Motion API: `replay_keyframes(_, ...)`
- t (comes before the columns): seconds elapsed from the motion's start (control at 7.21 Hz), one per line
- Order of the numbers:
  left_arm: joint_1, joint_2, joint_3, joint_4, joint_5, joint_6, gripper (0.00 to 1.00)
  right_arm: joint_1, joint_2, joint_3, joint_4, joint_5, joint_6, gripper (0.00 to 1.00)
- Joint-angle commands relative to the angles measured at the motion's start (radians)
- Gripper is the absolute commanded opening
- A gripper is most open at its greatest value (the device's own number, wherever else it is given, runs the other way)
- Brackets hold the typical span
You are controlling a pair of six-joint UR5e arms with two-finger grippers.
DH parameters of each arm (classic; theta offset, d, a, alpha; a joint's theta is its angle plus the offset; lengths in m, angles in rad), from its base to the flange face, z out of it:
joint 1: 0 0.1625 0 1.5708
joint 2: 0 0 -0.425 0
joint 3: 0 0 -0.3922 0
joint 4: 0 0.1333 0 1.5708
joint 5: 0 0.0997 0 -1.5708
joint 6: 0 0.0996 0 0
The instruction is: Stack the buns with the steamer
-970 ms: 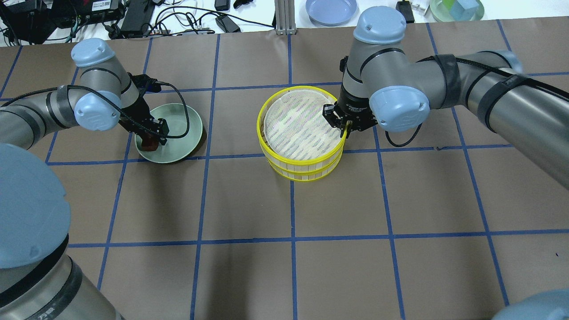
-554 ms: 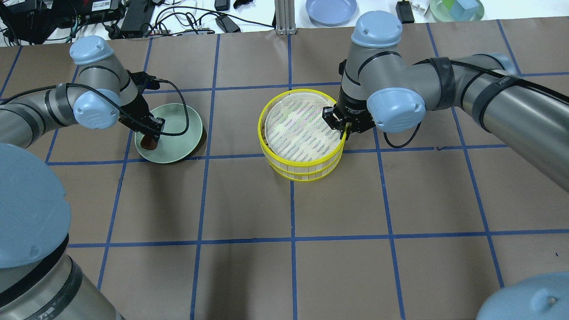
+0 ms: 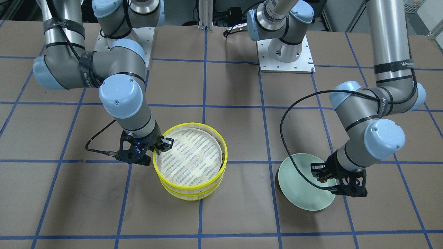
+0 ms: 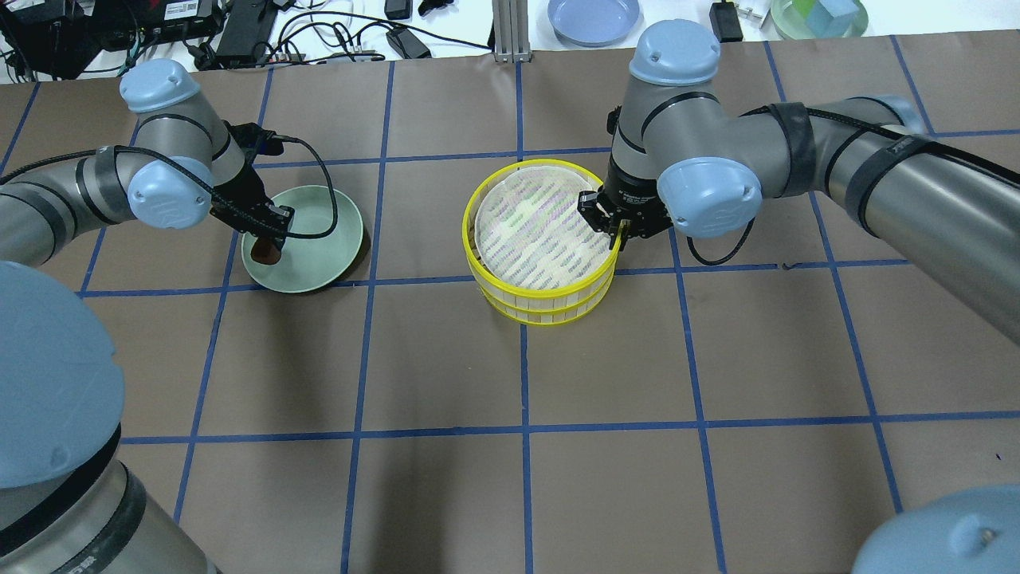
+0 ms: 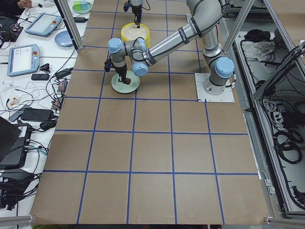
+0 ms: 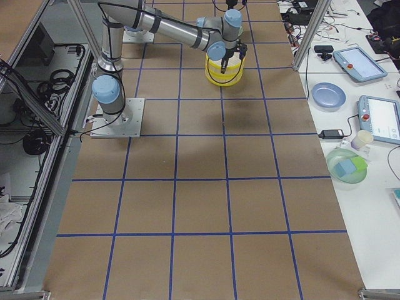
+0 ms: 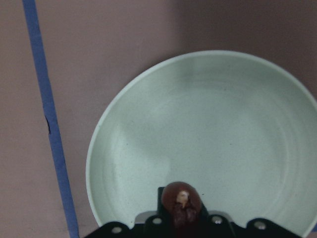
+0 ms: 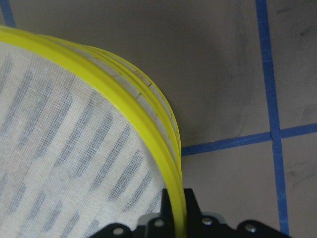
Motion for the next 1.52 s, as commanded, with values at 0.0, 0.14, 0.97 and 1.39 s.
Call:
replay_keyframes(0.0, -0.056, 0.054, 0.011, -0.016, -0.014, -0.048, 0.0, -0.001, 0.004, 0.0, -0.004, 0.008, 0.003, 0.0)
replay_keyframes(0.14, -0.082, 0.08, 0.01, -0.034, -0.043, -0.127, 0.0, -0.001, 0.004, 0.0, -0.004, 0.008, 0.006, 0.14)
replay_keyframes(0.97, -0.254, 0.168, 0.01, -0.068, -0.204, -0.537, 0.0, -0.066, -0.041, -0.041, 0.021, -0.009, -0.088, 1.0)
replay_keyframes(1.39, -0.354, 0.139, 0.006, -0.055, -0.378, -0.735, 0.0, -0.157, -0.215, -0.084, 0.245, -0.004, -0.171, 1.0)
